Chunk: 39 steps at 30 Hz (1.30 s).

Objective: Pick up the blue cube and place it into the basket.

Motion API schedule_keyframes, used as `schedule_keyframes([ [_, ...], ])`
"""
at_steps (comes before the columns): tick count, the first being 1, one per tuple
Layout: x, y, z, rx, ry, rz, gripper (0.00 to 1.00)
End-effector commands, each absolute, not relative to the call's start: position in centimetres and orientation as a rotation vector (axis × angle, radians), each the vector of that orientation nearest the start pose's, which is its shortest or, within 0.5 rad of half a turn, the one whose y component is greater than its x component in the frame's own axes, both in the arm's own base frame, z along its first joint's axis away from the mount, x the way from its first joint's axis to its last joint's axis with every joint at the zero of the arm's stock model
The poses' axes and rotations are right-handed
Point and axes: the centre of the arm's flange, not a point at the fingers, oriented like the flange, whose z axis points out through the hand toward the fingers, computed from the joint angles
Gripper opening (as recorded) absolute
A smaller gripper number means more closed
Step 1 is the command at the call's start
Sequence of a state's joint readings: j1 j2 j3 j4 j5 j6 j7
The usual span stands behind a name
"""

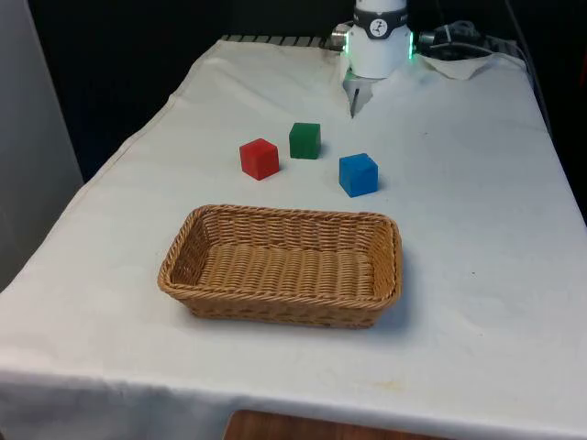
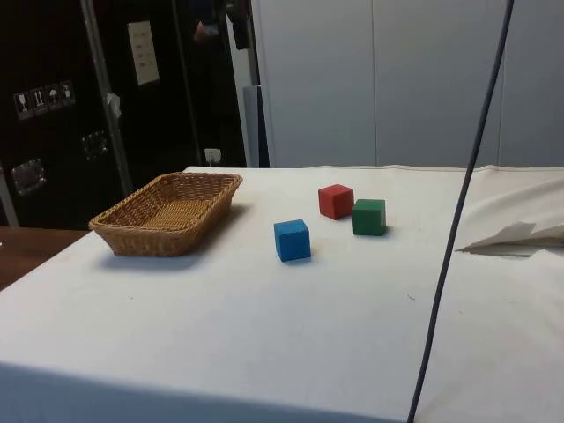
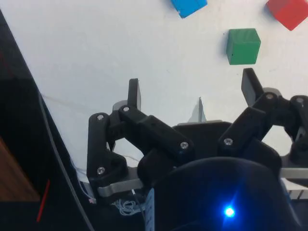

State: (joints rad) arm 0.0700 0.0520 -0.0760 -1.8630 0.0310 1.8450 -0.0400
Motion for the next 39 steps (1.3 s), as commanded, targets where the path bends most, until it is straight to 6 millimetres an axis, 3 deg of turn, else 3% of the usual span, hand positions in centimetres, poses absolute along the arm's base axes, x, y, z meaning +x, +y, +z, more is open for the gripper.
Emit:
schedule_keyframes([
  [1, 56.6, 0.3, 48.1, -3.120, -0.040, 0.091, 1.00],
  [8, 56.2, 1.2, 47.1, -3.130, -0.050, 0.110, 1.00],
  [24, 53.1, 2.9, 44.5, -3.179, -0.071, -0.044, 1.00],
  [39, 51.1, 2.3, 40.8, -3.178, -0.134, -0.070, 1.00],
])
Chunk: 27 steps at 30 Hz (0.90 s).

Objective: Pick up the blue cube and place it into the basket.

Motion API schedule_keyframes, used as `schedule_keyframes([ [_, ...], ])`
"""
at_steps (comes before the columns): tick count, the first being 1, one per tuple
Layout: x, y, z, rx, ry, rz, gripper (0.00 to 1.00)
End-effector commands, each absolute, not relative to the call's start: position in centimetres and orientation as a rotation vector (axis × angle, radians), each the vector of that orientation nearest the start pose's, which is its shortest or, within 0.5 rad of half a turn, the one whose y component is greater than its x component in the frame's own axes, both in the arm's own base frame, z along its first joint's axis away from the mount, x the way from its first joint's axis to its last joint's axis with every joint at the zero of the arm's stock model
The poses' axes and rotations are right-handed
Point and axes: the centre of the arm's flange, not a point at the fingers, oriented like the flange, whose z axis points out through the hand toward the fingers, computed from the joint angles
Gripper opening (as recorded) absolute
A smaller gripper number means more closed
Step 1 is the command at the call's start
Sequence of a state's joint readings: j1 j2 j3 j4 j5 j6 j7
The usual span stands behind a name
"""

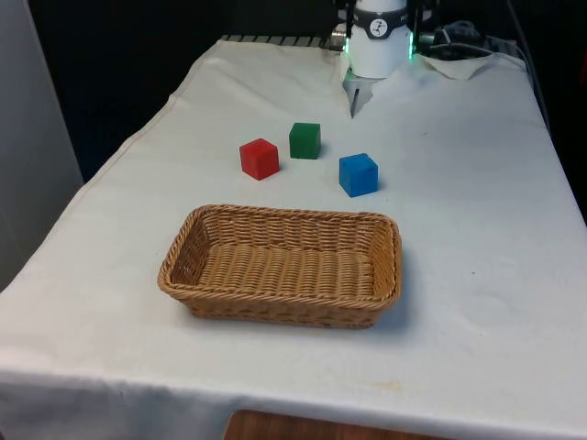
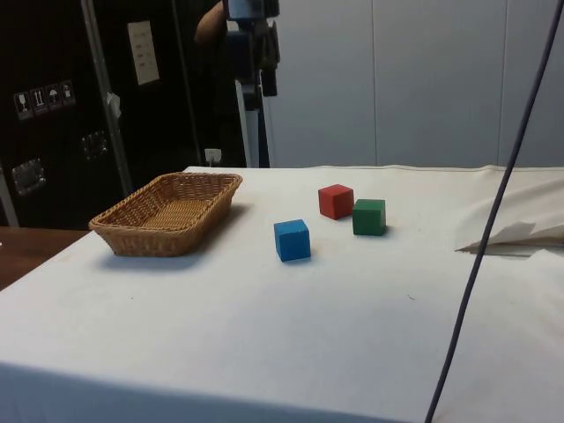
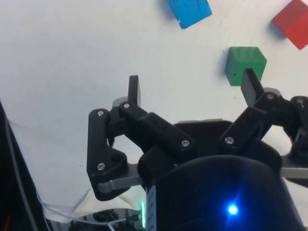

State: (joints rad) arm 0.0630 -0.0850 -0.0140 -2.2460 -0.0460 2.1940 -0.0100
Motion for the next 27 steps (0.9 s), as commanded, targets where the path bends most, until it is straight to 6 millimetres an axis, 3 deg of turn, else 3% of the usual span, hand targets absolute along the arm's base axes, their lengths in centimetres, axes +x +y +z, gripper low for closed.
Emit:
schedule_keyframes([
  [1, 50.8, 2.1, 40.3, -3.176, -0.145, -0.076, 1.00],
  [22, 49.9, 0.0, 35.9, -3.162, -0.291, -0.077, 1.00],
  [27, 49.9, -0.2, 34.1, -3.157, -0.367, -0.086, 1.00],
])
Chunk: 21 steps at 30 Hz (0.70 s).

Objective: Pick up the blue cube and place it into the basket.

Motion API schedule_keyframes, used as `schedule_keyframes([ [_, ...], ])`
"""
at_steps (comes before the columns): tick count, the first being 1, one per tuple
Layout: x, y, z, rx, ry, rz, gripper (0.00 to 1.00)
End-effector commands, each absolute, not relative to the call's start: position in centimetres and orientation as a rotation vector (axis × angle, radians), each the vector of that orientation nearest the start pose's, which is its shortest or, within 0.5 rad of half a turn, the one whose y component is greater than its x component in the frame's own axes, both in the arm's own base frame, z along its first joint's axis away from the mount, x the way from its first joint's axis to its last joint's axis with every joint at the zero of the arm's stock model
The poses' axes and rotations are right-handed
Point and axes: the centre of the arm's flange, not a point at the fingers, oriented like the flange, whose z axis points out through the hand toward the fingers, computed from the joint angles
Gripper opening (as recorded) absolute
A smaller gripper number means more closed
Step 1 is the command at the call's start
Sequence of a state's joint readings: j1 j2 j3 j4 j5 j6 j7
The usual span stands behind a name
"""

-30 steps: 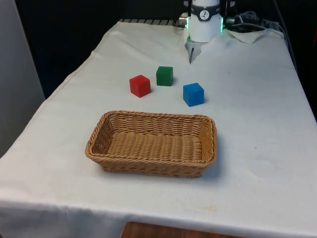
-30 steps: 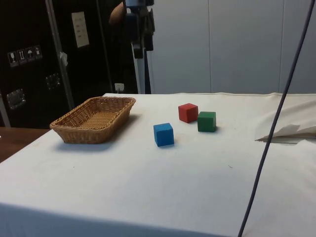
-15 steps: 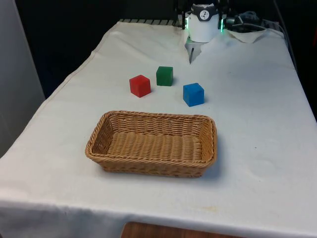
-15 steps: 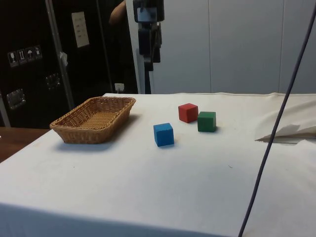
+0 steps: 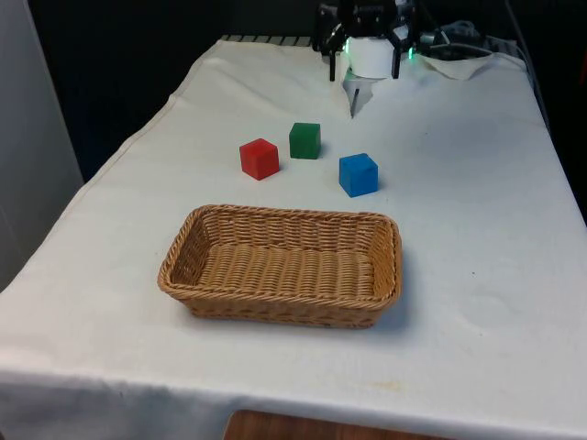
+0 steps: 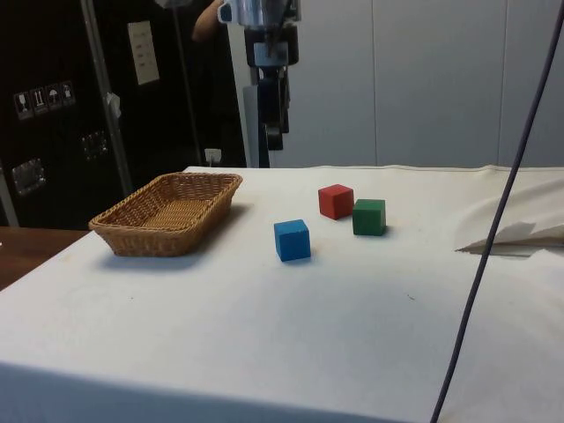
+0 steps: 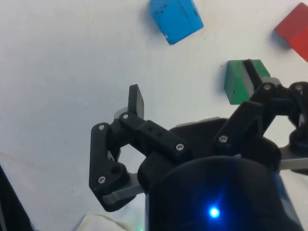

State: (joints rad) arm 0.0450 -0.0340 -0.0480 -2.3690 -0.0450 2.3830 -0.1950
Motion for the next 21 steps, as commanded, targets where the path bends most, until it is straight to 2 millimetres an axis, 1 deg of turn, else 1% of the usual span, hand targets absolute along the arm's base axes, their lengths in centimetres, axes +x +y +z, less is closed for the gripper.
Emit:
schedule_keyframes([
  [1, 49.9, -0.2, 33.8, -3.157, -0.379, -0.086, 1.00],
  [4, 49.8, -0.3, 33.0, -3.154, -0.409, -0.090, 1.00],
  [5, 49.8, -0.2, 33.1, -3.151, -0.398, -0.077, 1.00],
  [7, 49.8, -0.3, 32.3, -3.152, -0.442, -0.091, 1.00],
  [11, 49.7, -0.4, 31.4, -3.148, -0.478, -0.096, 1.00],
  [12, 49.6, -0.4, 30.8, -3.146, -0.501, -0.099, 1.00],
  [14, 49.5, -0.3, 30.7, -3.138, -0.500, -0.088, 1.00],
  [21, 49.2, -0.4, 29.0, -3.137, -0.567, -0.124, 1.00],
])
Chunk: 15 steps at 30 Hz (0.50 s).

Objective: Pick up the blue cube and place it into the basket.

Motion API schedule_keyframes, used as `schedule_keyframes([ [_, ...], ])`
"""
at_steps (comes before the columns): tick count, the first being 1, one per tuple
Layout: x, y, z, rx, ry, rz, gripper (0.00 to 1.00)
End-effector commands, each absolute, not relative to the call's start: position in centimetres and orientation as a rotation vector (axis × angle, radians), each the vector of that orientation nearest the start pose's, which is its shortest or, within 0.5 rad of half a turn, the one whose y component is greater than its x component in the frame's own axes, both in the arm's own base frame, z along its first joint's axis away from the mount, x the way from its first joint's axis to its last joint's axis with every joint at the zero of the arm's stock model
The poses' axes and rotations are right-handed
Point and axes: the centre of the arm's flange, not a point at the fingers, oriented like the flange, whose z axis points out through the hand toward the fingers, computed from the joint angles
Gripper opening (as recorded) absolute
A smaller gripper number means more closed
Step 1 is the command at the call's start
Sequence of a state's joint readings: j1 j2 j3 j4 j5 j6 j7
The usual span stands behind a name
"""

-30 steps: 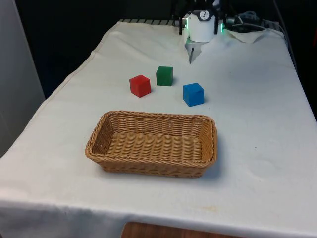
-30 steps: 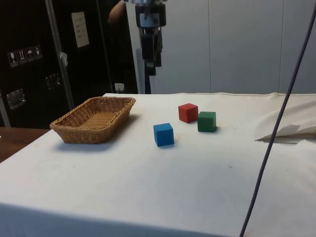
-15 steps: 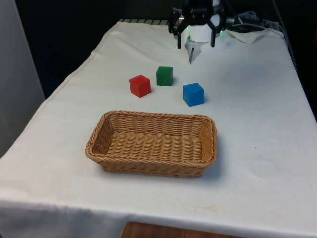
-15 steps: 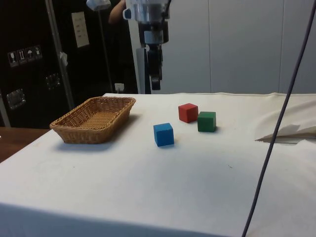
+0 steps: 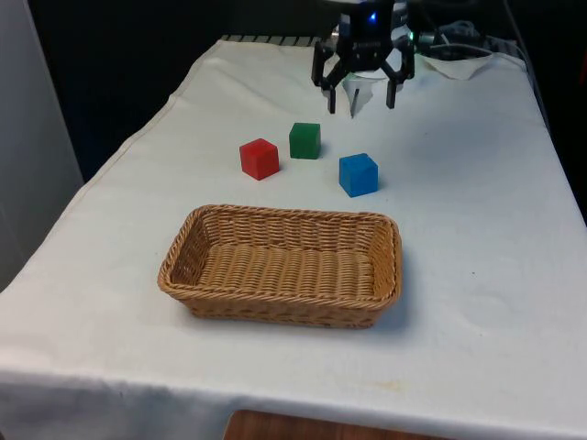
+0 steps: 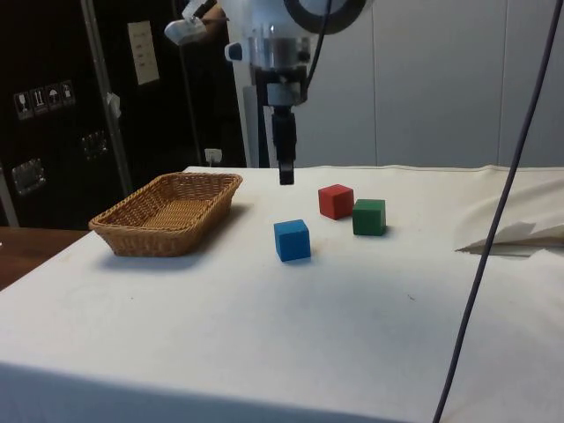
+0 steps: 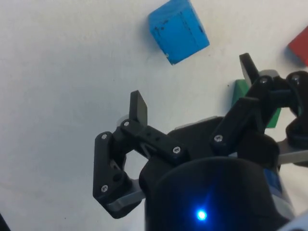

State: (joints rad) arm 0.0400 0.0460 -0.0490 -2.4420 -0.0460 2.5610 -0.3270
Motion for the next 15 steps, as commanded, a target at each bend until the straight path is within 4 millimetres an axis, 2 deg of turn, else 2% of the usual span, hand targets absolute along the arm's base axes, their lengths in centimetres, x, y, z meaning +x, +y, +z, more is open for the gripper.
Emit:
schedule_keyframes([
  [1, 49.1, -0.4, 28.4, -3.135, -0.579, -0.130, 1.00],
  [2, 49.1, -0.4, 28.8, -3.129, -0.569, -0.113, 1.00],
  [15, 48.9, -0.4, 25.1, -3.128, -0.638, -0.180, 1.00],
])
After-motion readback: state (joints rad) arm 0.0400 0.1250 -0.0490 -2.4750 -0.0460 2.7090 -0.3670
